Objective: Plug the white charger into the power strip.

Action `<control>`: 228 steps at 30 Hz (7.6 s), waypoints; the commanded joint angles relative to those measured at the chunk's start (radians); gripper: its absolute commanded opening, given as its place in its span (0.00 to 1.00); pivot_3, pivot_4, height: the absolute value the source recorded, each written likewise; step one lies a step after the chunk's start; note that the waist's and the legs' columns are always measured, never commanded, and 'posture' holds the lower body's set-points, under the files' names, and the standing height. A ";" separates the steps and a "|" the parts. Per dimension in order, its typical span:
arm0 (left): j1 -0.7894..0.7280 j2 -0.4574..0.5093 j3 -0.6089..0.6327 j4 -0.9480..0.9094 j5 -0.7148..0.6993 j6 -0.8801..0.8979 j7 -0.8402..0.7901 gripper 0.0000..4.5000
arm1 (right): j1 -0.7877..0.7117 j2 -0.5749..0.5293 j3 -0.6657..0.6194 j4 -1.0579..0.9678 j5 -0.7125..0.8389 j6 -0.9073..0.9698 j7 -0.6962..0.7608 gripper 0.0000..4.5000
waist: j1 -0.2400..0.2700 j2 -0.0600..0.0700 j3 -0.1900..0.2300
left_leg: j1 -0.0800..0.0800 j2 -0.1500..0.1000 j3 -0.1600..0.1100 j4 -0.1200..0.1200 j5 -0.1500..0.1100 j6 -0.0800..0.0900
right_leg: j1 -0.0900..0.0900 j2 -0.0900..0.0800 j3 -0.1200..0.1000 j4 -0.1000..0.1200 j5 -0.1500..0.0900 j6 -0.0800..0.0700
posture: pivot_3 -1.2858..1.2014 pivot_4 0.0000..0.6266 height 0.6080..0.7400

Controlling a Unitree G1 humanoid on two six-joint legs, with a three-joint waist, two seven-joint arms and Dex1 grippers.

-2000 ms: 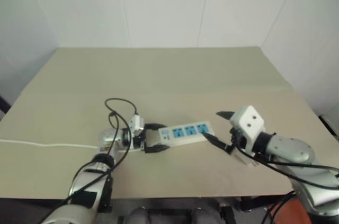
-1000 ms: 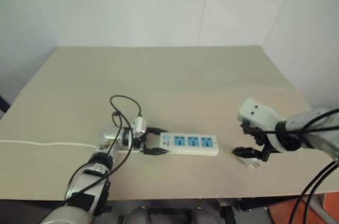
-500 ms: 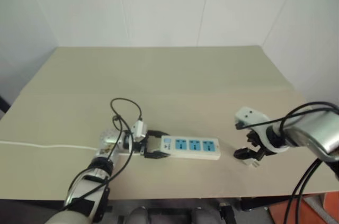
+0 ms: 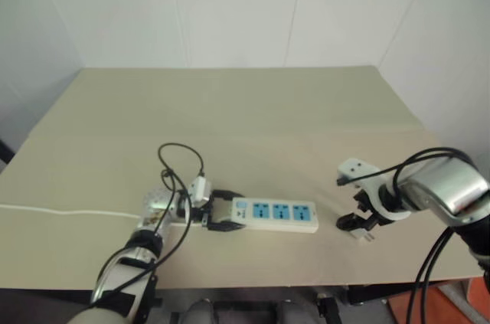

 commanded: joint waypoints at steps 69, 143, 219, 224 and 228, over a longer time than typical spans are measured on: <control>0.143 0.122 0.000 -0.310 0.024 0.226 0.099 0.72 | 0.120 0.828 -0.335 0.910 -0.152 -1.827 0.790 0.35 | -0.021 0.000 -0.001 | 0.008 0.003 0.000 0.000 0.000 0.000 | 0.005 0.004 0.001 0.005 0.001 -0.001 | 0.52 0.24 1.00; 0.151 0.129 -0.016 -0.312 0.029 0.212 0.098 0.72 | 0.123 0.829 -0.309 0.922 -0.227 -1.838 0.756 0.35 | -0.027 -0.001 -0.002 | 0.009 0.003 0.000 0.000 0.000 0.000 | 0.006 0.004 0.001 0.004 0.001 -0.001 | 0.52 0.24 1.00; 0.280 0.575 0.151 -0.552 -0.190 0.405 -0.010 1.00 | 0.476 0.006 -0.664 0.514 -0.092 -1.715 0.905 1.00 | -0.023 0.003 0.007 | 0.009 0.002 0.002 -0.009 0.000 0.000 | 0.003 0.002 0.002 -0.002 -0.004 -0.003 | 0.52 0.24 1.00; 0.283 0.546 0.150 -0.572 -0.192 0.408 -0.006 1.00 | 0.526 0.008 -0.690 0.451 -0.095 -1.683 0.850 1.00 | -0.023 0.003 0.007 | 0.009 0.003 0.002 -0.008 0.000 0.000 | 0.003 0.002 0.002 -0.001 -0.006 0.002 | 0.52 0.24 1.00; 0.284 0.531 0.148 -0.582 -0.186 0.412 0.000 1.00 | 0.548 0.001 -0.696 0.446 -0.108 -1.677 0.823 1.00 | -0.021 0.003 0.007 | 0.009 0.003 0.002 -0.007 0.000 0.000 | 0.003 0.002 0.002 -0.001 -0.006 0.002 | 0.52 0.24 1.00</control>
